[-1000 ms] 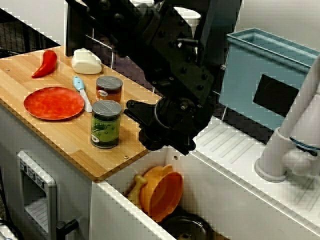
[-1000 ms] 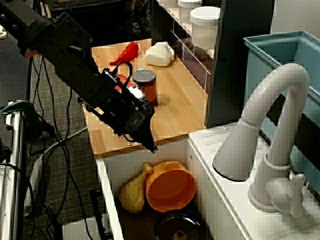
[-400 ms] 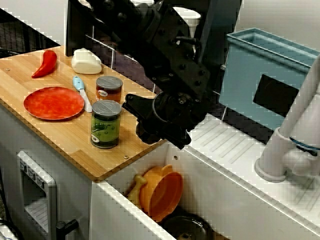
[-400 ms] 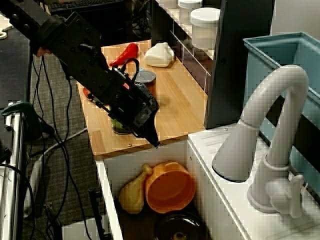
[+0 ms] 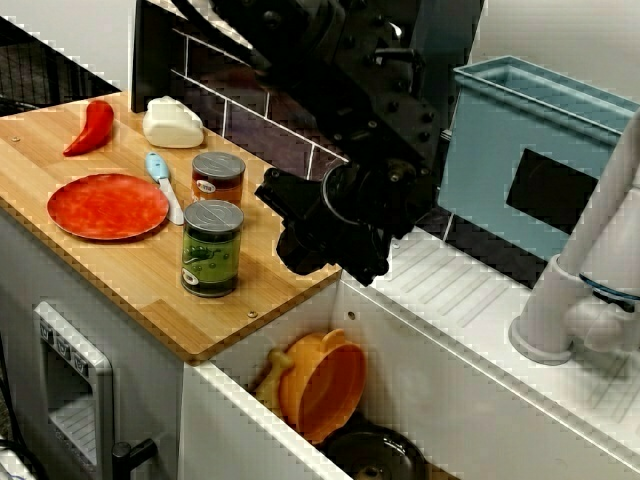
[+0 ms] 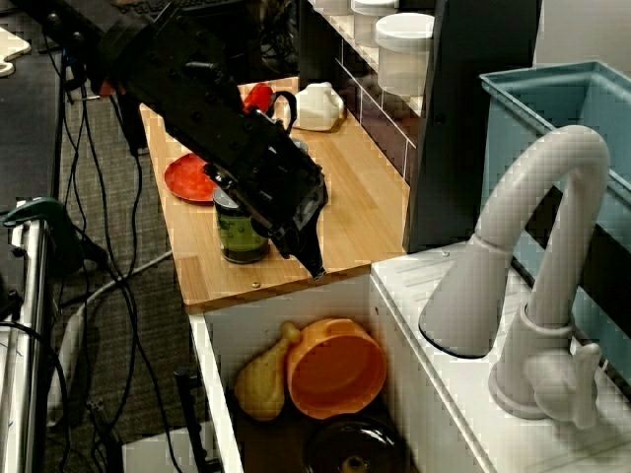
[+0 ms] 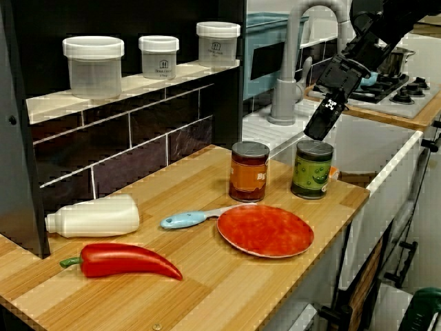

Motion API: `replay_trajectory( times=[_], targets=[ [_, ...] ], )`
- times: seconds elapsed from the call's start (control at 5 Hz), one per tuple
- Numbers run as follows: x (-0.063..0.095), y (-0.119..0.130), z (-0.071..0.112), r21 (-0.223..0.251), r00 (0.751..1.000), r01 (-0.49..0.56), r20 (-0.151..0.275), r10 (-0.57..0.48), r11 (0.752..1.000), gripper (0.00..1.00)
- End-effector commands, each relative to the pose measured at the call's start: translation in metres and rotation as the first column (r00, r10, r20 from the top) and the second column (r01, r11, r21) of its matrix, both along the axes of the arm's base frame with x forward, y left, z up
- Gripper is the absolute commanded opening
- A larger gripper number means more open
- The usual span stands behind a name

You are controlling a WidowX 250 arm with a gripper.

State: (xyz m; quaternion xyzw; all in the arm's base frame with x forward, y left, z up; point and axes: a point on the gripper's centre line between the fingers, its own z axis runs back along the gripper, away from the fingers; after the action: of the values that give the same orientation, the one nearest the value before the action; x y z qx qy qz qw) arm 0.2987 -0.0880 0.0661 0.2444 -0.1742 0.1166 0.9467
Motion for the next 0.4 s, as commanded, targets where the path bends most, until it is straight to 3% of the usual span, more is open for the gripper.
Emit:
replay_trajectory(
  times=[0.0,0.2],
  targets=[
    [0.0053,0.0089,0.0172,-0.007,1.000,0.010,0.006,-0.010,1.000,0.00],
    [-0.0007,0.0123,0.0183,-0.006,1.000,0.012,-0.001,-0.012,1.000,0.00]
  ],
)
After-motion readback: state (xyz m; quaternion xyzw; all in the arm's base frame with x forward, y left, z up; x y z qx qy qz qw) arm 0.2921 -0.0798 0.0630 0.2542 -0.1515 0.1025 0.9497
